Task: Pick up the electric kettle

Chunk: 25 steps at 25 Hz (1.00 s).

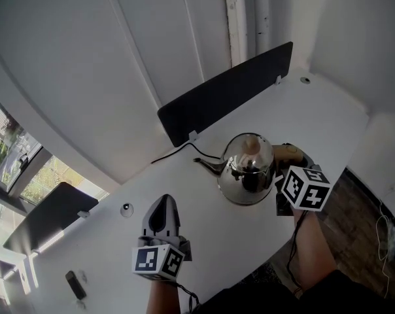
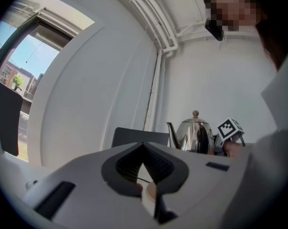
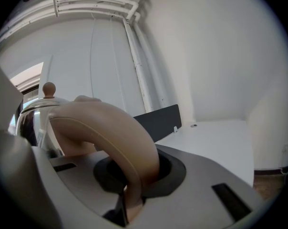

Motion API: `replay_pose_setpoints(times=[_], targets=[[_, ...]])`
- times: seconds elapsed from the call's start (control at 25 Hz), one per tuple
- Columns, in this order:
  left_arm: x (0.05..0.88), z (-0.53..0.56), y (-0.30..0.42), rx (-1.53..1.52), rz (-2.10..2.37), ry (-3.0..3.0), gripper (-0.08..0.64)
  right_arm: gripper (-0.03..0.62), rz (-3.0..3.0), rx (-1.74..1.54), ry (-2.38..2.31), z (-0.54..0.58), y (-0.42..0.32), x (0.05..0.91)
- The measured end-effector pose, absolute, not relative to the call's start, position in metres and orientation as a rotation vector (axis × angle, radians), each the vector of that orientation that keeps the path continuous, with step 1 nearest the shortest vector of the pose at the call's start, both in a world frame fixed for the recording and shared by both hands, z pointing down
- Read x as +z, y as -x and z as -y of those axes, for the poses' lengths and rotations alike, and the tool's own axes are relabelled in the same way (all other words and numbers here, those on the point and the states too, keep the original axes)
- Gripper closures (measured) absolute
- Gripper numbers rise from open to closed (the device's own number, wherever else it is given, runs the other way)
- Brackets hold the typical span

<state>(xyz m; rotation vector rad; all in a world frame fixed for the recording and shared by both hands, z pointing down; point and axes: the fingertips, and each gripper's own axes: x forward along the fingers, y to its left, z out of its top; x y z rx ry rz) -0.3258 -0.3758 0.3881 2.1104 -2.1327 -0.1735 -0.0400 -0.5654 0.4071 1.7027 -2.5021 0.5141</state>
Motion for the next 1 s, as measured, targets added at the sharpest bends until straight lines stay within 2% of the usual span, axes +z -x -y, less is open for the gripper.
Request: replay_pose_setpoints(times=[0.6, 1.0], targets=[[0.377, 0.316, 0.308, -0.179, 1.997, -2.248, 0.563, 0.551, 2.472, 0.538, -1.851, 0.432, -0.009, 0.362], [0.356, 0.269, 0.268, -0.217, 2.012, -2.285, 0.563, 0.551, 2.503, 0.534, -1.865, 0.367, -0.047, 0.342]])
